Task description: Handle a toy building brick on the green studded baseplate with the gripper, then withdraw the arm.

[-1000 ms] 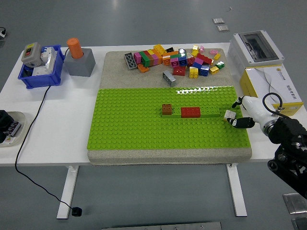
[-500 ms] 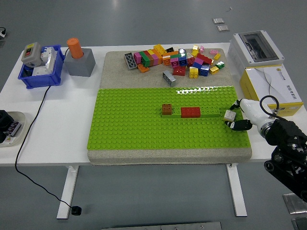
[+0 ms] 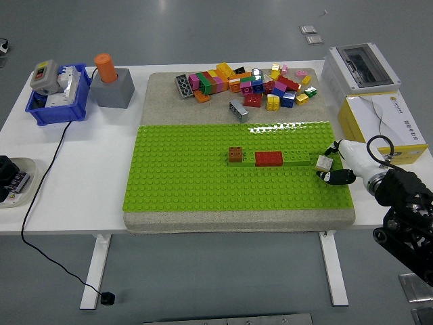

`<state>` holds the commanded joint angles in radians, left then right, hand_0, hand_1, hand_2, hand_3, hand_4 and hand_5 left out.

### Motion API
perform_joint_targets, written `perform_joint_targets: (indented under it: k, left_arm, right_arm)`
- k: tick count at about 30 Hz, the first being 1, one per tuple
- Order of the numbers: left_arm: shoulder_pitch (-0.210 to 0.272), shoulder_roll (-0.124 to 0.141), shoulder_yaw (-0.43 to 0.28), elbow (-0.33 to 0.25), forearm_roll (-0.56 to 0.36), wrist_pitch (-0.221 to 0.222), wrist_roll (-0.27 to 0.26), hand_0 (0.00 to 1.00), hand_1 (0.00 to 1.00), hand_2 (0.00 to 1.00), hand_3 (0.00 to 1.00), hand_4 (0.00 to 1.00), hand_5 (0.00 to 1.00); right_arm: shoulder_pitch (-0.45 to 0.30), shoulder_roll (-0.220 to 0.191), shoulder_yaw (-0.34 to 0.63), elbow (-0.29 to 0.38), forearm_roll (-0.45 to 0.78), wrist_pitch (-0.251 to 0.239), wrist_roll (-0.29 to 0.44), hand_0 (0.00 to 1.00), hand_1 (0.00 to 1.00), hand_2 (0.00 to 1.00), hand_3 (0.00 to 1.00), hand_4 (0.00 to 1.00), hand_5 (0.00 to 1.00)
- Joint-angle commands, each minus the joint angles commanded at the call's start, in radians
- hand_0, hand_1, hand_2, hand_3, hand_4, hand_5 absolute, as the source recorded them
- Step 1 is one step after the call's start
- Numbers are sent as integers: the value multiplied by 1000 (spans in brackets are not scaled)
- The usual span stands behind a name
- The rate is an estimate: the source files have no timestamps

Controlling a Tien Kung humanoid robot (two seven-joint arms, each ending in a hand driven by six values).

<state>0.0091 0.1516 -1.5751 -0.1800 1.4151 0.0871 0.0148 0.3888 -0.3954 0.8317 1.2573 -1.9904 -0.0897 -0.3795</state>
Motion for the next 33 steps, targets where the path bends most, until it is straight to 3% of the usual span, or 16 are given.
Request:
perform_joint_targets:
  k: [6,7,33]
  left_arm:
    - [2,1,0,0,0,0,1,652,610,587,625,641,155]
    - [2,1,0,0,0,0,1,652,610,587,624,641,155]
    - [-6,0,7,0,1,0,-1,652,610,587,623,644,158]
  right_arm:
    - [-1,1,-2,-3,2,0,4,746,722,766,656,786,416]
    - [0,1,-3,-2,3,-1,5,746,722,762,610,768,396]
    - [-9,11,9,-20,-3,-18,20,741,714,742,555,740,373]
